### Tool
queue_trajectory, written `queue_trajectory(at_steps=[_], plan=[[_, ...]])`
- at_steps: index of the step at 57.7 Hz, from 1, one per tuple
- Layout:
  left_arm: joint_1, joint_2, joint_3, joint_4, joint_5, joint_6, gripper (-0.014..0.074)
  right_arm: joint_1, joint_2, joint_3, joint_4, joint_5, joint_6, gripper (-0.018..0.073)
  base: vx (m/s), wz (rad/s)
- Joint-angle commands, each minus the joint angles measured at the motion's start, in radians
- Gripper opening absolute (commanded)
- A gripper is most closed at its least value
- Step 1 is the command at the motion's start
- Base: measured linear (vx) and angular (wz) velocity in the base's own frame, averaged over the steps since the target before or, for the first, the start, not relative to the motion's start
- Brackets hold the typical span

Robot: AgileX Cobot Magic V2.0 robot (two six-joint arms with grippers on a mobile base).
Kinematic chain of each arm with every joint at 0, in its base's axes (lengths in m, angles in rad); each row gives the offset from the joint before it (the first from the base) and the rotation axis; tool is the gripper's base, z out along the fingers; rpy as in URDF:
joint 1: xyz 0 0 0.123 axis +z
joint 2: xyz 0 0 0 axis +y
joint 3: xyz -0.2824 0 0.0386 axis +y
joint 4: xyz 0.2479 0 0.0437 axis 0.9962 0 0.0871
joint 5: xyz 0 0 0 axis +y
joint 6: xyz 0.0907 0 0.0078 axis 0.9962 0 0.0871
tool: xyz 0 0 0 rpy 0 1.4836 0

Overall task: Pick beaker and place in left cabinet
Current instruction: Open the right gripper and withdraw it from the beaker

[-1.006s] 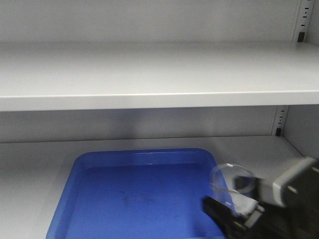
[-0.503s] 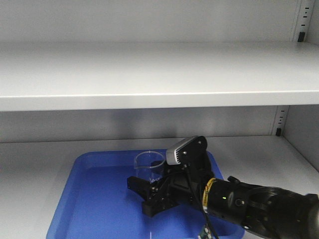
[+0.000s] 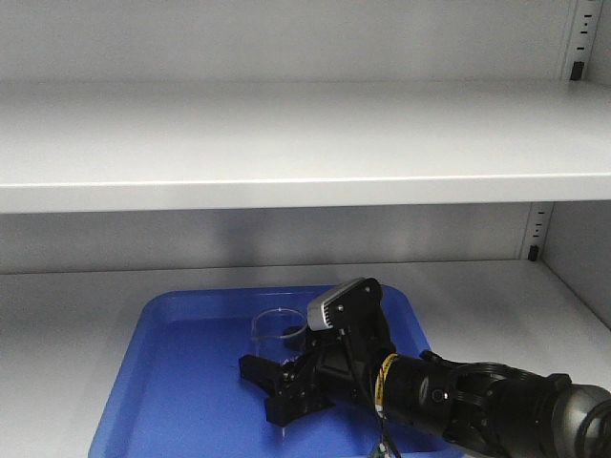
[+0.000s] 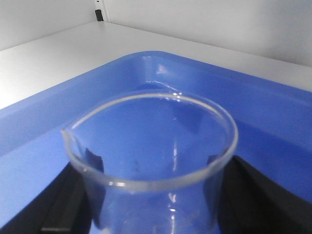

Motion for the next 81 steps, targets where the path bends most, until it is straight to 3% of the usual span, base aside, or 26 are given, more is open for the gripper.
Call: queue_trajectory(at_steps=[1, 28, 35, 55, 64, 69, 75, 81], plan=[[-0.004, -0.018, 0.016, -0.007, -0.084, -0.004, 0.0001, -0.004, -0.046, -0.033, 0.028, -0.061, -0.003, 0.0153, 0.00, 0.00], [-0.004, -0.018, 0.016, -0.007, -0.084, -0.004, 0.0001, -0.004, -0.048, -0.033, 0.028, -0.063, -0.003, 0.0603, 0.00, 0.00], [-0.004, -0.018, 0.016, -0.007, -0.084, -0.004, 0.0001, -0.004, -0.067, -0.033, 0.028, -0.064, -0.004, 0.0637, 0.00, 0.00], [-0.004, -0.018, 0.016, -0.007, -0.084, -0.004, 0.0001, -0.004, -0.176, -0.033, 0.028, -0.064, -0.046, 0.0612, 0.00, 0.00], [-0.004, -0.018, 0.016, -0.007, -0.084, -0.004, 0.0001, -0.004, -0.225, -0.033, 0.028, -0.053, -0.032, 0.0561, 0.00, 0.00], [-0.004, -0.018, 0.016, -0.007, -0.084, -0.004, 0.0001, -0.004, -0.256, -0.033, 0.017, 0.006, 0.021, 0.0475, 0.00, 0.00], [-0.004, -0.018, 0.016, -0.007, -0.084, -0.004, 0.0001, -0.004, -0.307, -0.020, -0.003, 0.142, 0.178, 0.0251, 0.00, 0.00], [-0.004, -0.018, 0.016, -0.007, -0.084, -0.004, 0.0001, -0.004, -0.369, 0.032, -0.058, 0.245, 0.241, -0.0016, 0.00, 0.00]])
